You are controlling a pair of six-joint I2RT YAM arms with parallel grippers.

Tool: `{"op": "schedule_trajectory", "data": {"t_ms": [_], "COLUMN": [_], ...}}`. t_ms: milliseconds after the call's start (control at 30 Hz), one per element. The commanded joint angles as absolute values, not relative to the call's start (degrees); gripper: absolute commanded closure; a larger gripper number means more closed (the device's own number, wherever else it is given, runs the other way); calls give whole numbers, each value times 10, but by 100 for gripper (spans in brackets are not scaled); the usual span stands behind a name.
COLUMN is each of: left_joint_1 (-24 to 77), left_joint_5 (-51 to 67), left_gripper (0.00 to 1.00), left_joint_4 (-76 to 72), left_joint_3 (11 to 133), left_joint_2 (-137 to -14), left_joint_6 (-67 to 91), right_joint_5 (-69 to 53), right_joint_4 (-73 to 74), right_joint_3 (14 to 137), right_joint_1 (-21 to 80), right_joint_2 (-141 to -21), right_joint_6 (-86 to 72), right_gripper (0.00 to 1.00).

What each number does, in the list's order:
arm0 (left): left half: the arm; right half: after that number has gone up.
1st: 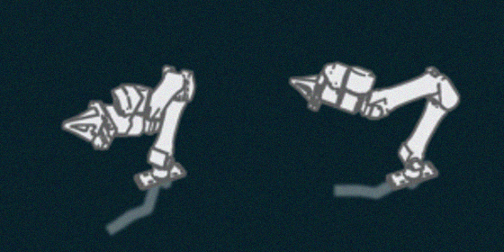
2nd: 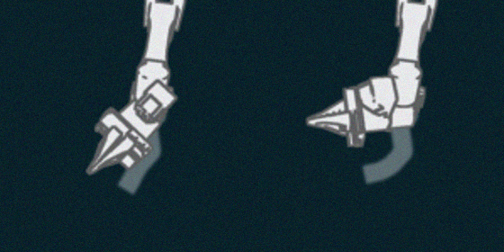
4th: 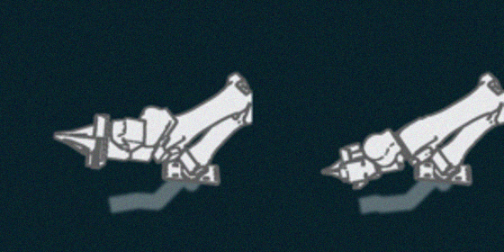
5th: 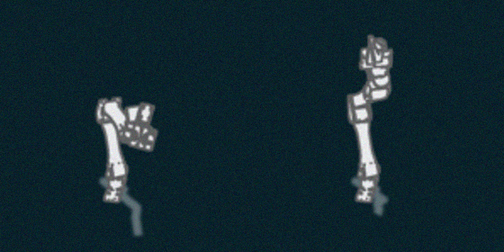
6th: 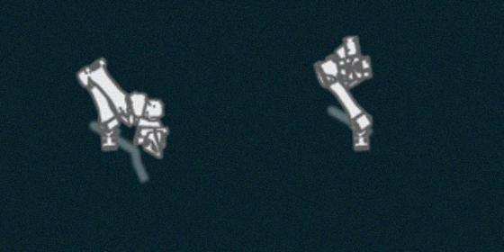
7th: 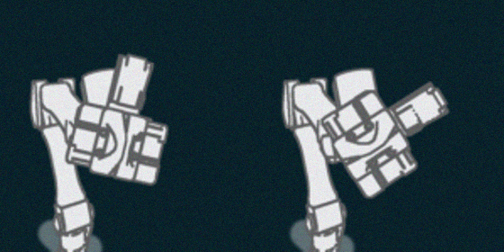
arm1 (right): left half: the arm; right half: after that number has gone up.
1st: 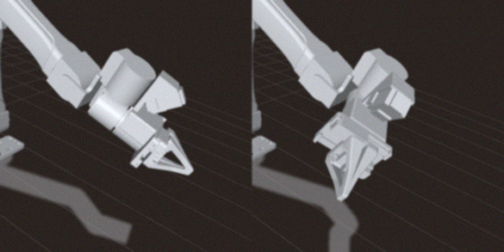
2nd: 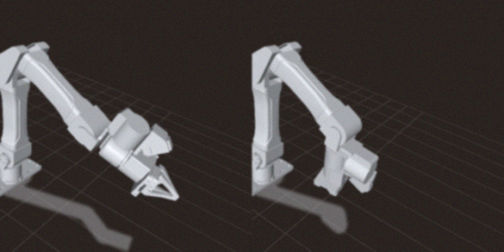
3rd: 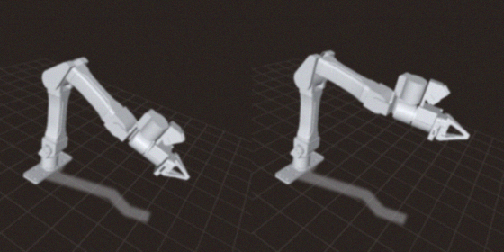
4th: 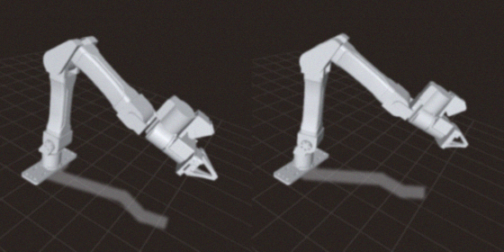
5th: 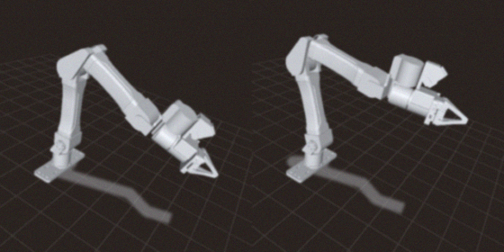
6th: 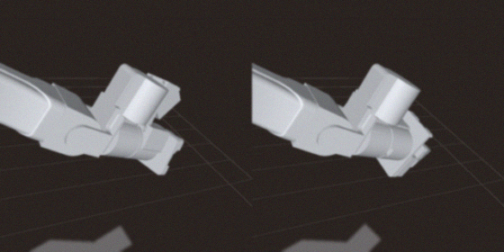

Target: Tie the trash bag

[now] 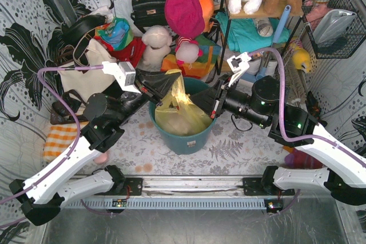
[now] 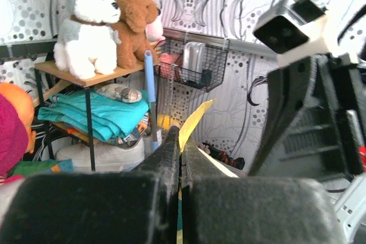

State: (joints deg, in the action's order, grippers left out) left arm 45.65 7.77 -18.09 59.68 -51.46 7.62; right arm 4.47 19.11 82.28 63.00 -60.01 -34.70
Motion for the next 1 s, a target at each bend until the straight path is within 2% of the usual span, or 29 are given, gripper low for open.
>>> {"op": "schedule_trajectory", "data": {"t_ms": [0, 200, 367, 500, 667, 833, 967], "left_joint_1": [456, 456, 457, 457, 458, 458, 457], "left_joint_5": [147, 328, 412, 457, 477, 429, 371], "left_gripper": [100, 100, 100, 100, 100, 100, 100], "left_joint_4": [-242, -216, -223, -226, -221, -218, -242], "left_joint_3": [586, 648, 689, 743, 803, 821, 800], "left_joint_2": [-496, -534, -568, -607, -653, -672, -666], "left_joint_6": [74, 83, 105, 114, 106, 81, 63], "right_joint_5": [129, 176, 169, 112, -11, -87, -71], "right_joint_4": [202, 159, 170, 236, 282, 256, 246], "right_joint_3": [871, 960, 1134, 1314, 1477, 1461, 1405], "right_joint_1": [634, 634, 633, 615, 563, 550, 549], "right_joint_2": [-608, -677, -792, -904, -1010, -1021, -994], "right_joint_6": [-320, -234, -153, -133, -179, -215, -221], "right_gripper": [100, 100, 100, 100, 100, 100, 100]}}
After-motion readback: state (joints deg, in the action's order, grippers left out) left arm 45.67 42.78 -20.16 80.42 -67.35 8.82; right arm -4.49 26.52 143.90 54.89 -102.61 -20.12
